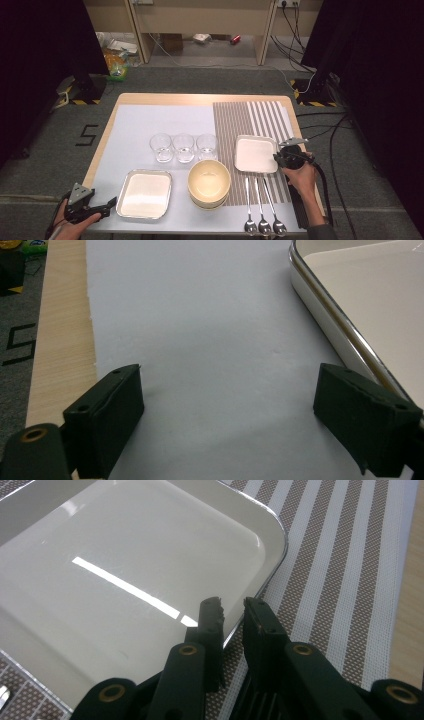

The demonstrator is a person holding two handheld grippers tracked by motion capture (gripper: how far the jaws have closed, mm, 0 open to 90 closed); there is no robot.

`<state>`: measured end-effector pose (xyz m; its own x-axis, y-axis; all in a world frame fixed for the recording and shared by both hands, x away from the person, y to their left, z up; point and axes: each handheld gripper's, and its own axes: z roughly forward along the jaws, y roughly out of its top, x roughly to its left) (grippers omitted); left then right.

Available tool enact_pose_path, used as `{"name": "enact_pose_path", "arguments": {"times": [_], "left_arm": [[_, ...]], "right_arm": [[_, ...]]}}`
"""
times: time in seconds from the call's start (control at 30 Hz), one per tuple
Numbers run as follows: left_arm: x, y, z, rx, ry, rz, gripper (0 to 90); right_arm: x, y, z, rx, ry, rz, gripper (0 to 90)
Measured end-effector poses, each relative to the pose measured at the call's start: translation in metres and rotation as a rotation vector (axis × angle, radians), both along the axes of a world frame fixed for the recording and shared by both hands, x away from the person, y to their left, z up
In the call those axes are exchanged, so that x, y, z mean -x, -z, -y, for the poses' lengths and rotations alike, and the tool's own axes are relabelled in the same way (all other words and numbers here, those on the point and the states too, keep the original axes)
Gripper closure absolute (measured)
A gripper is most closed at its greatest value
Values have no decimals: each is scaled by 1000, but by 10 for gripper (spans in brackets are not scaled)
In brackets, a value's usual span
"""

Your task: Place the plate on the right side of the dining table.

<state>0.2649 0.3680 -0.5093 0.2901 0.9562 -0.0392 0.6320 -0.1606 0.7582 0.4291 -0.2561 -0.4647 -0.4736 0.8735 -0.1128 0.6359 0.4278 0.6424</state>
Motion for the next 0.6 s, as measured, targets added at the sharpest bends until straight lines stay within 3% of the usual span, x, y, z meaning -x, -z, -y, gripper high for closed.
{"name": "enact_pose_path", "arguments": {"times": [0.2,0.27,0.53,0.6], "left_arm": [[0,0,0,-1,-1,0,113],[0,0,0,0,-1,2,113],[0,0,0,0,0,2,113],[0,0,0,0,0,1,113]], "right_arm": [[-7,3,0,-4,18,7,760],[-6,3,1,-22,19,-10,691],[32,-14,7,-59,-16,-11,544],[39,-14,6,-78,-31,-32,511]]}}
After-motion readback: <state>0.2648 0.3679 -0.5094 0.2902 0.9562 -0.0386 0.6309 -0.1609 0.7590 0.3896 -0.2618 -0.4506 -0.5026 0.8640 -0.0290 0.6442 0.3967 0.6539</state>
